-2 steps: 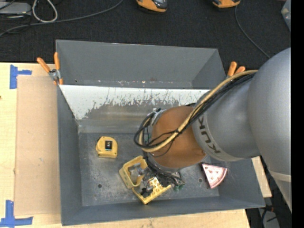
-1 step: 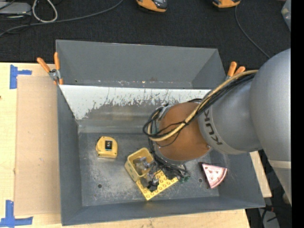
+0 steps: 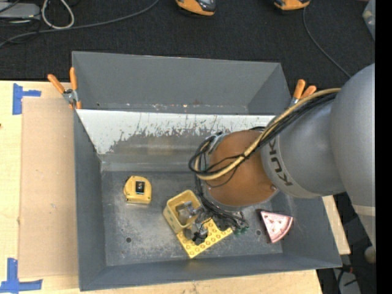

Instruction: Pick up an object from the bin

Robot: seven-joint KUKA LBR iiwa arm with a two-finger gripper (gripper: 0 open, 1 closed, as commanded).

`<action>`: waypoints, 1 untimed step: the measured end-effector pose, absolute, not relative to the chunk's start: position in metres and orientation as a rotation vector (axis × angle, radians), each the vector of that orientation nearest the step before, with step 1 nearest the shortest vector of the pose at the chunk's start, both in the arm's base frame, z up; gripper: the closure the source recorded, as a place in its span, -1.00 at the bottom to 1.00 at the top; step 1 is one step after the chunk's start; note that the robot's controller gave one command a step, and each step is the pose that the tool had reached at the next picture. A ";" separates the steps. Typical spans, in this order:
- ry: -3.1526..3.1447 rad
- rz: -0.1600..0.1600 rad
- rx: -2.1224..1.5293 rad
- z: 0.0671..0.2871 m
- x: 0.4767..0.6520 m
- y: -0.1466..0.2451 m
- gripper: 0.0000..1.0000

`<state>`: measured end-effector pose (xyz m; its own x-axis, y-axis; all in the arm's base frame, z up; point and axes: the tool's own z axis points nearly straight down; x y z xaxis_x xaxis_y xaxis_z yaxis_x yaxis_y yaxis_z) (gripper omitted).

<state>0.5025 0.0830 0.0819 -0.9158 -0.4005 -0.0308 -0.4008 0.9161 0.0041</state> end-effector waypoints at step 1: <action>3.048 0.027 -0.650 0.073 0.516 0.051 1.00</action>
Offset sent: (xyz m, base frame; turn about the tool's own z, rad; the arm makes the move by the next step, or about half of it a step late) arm 0.0000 0.0000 0.0000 0.0000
